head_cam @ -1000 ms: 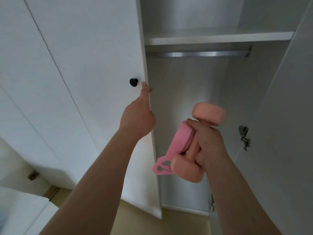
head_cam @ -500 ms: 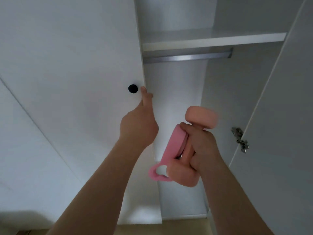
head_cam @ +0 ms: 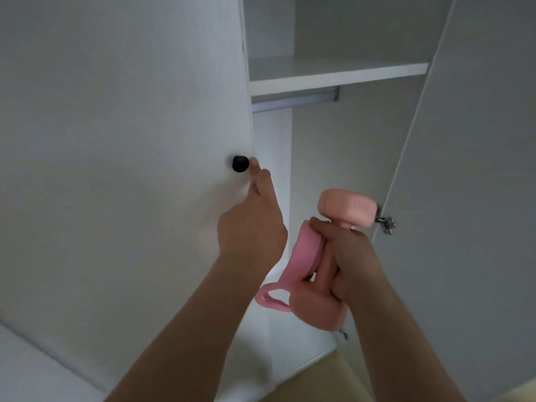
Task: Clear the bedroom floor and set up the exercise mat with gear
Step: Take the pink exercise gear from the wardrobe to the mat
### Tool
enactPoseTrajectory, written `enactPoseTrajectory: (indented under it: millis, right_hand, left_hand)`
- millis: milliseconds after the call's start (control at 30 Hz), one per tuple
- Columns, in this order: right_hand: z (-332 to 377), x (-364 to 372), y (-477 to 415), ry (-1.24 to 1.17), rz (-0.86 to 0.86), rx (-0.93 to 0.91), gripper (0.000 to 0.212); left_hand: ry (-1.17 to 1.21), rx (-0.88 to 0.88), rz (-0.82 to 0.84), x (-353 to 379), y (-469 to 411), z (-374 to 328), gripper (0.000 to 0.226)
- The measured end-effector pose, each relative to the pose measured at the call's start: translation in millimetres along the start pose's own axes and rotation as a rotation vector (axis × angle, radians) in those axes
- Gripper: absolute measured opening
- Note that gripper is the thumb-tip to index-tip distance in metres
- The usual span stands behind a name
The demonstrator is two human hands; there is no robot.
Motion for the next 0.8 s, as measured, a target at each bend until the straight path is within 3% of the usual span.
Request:
enactPoseTrajectory:
  millis: [167,300,400,500,600,733,800]
  right_hand:
    - [-3,-19,36,0.001,-0.126,-0.014,0.05]
    - [-6,-53,64,-0.017,-0.264,-0.014,0.057]
    - [-8,-87,88,-0.076,-0.39,-0.018,0.054]
    - [-13,-128,116,-0.116,-0.469,-0.014,0.04]
    - [-14,-172,147,-0.18,-0.539,-0.017,0.023]
    - [-9,-230,184,-0.255,-0.655,-0.013,0.033]
    - [-4,-256,201,-0.282,-0.718,-0.018,0.039]
  left_hand:
    - [0.006,-0.019,0.041,-11,3,-2,0.083]
    - [0.08,0.051,0.071,-25,9,-33,0.055]
    - [0.235,0.449,0.05,-38,22,-88,0.035]
    - [0.387,0.85,0.096,-42,44,-152,0.041]
    - [0.438,1.111,0.141,-38,63,-219,0.05]
    - [0.357,1.363,0.075,-22,87,-311,0.054]
    - [0.193,1.488,0.02,-8,103,-354,0.058]
Point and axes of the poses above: each hand's wrist, its own y-axis away from the middle knuckle, its own x-axis out of the palm, z = x × y, the point moved 5 cm from there along -y, towards the middle knuckle, and after that the axes turned 8 degrees about y, right-handed, at the moved point
